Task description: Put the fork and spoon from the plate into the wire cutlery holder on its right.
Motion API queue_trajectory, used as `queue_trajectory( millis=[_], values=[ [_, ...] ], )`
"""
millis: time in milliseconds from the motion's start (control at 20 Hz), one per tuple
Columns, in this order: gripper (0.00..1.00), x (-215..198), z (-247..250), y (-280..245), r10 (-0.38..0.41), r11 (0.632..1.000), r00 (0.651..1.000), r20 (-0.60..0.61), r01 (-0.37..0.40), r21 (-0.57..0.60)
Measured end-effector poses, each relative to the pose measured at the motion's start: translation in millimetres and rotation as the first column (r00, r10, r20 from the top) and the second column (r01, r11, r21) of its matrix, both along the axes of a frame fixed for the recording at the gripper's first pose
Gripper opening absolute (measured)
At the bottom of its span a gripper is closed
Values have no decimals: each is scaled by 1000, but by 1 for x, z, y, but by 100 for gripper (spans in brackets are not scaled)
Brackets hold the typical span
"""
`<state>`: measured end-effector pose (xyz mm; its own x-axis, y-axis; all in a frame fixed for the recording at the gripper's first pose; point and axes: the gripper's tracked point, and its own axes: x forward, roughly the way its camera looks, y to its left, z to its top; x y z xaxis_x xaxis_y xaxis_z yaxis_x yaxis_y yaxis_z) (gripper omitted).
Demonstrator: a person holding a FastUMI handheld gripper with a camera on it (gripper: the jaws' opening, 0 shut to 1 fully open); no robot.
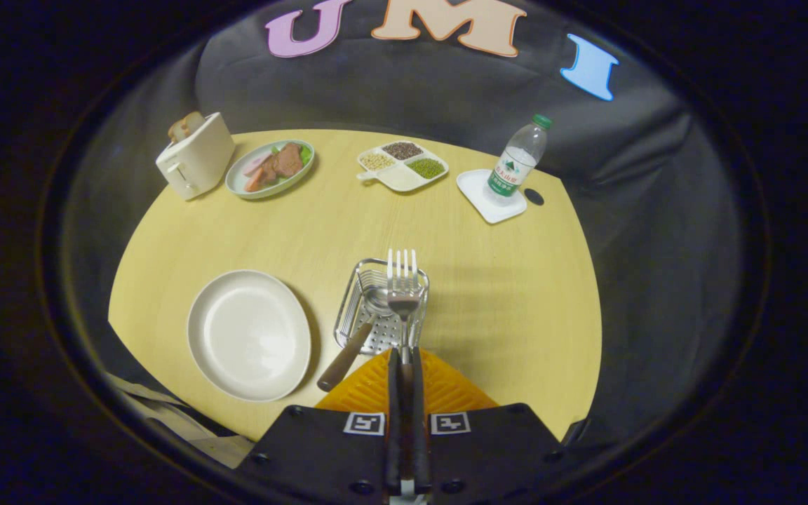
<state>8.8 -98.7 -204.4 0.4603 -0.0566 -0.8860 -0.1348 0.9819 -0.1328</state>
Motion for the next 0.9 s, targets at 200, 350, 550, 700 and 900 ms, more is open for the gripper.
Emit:
queue_trajectory(
  millis=[200,350,550,700,900],
  values=[
    [12,5,0,-1,-26,999,999,25,26,21],
    [14,5,8,1,-43,998,998,47,41,39],
    [43,8,17,9,-39,997,995,93,32,71],
    [66,10,28,12,-50,996,986,156,37,85],
    [98,15,51,13,-75,993,956,283,47,107]
  ],
)
